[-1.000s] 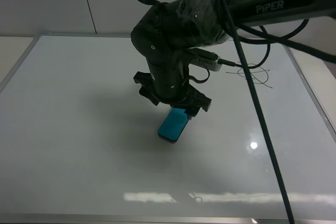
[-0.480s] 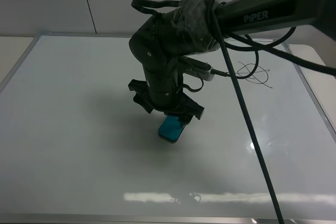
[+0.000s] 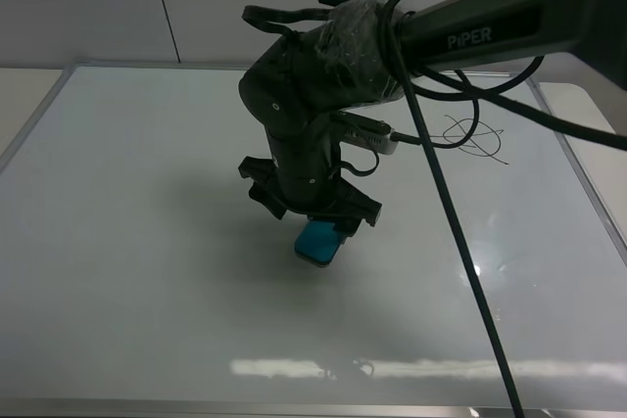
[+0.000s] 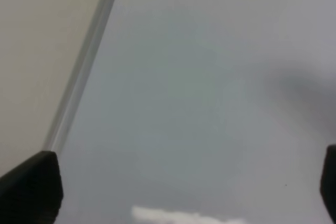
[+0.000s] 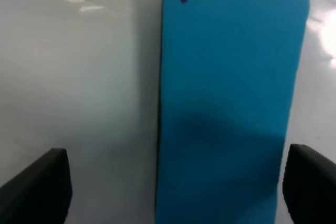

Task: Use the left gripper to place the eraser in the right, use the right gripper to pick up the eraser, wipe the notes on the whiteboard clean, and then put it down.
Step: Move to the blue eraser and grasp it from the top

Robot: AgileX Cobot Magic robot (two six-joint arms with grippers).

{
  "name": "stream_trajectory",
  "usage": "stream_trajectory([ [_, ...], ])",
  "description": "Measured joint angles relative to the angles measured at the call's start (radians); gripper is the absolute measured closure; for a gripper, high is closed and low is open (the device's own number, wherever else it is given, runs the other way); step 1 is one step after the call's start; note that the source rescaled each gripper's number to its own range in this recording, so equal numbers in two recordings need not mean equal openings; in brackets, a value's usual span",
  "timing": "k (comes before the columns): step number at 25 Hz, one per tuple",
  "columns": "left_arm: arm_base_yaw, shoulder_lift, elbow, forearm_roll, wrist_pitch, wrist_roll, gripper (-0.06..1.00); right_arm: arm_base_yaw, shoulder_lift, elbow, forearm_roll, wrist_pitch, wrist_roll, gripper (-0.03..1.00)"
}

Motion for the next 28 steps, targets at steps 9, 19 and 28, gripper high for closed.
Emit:
stream_trajectory([
  [9, 0.0, 0.0, 0.0, 0.0, 0.0, 0.0, -0.05, 0.019, 0.0, 0.0, -0.003, 0.02, 0.0, 0.36],
  [19, 0.0, 0.0, 0.0, 0.0, 0.0, 0.0, -0.05, 0.019, -0.01, 0.109, 0.006, -0.122, 0.049, 0.36],
  [28, 0.0, 0.0, 0.0, 0.0, 0.0, 0.0, -0.05, 0.016, -0.035, 0.121, -0.021, -0.146, 0.07, 0.36],
])
